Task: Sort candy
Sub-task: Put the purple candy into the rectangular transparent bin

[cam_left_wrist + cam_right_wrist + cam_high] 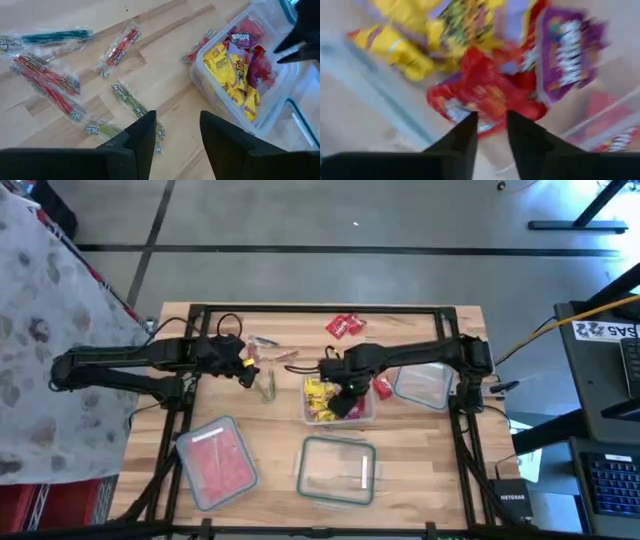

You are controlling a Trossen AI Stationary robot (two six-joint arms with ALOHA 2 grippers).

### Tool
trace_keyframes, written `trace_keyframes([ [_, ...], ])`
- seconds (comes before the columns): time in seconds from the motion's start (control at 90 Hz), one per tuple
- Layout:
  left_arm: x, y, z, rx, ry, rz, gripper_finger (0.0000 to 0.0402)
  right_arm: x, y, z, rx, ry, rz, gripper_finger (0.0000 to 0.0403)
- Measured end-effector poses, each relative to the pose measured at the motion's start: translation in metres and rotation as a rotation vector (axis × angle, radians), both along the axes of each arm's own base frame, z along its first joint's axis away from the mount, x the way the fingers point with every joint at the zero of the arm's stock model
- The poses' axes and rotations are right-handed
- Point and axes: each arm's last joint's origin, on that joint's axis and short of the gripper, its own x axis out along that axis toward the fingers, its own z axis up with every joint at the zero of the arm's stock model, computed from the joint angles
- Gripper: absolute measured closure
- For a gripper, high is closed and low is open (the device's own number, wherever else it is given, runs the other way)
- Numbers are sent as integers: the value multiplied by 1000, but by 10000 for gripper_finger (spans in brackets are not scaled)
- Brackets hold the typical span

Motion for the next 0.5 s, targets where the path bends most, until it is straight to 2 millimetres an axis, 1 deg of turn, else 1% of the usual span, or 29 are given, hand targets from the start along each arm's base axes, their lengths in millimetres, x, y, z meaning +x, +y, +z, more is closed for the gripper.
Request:
trace_keyframes([
  [0.133,0,0,0,-1,-1,1,265,6,-6,13,-32,-53,56,228],
  [0.211,0,0,0,-1,-1,2,265,8,-16,21,-93,-72,61,201],
  [0.256,0,0,0,-2,-2,2,265,9,-26,27,-143,-87,59,191],
  [0.333,0,0,0,-1,-2,4,265,10,-49,38,-231,-110,34,182],
  [0.411,0,0,0,0,-2,8,265,10,-80,46,-269,-161,-21,181],
  [0.5,0,0,0,-8,-6,21,265,6,-118,48,-293,-226,-98,180],
])
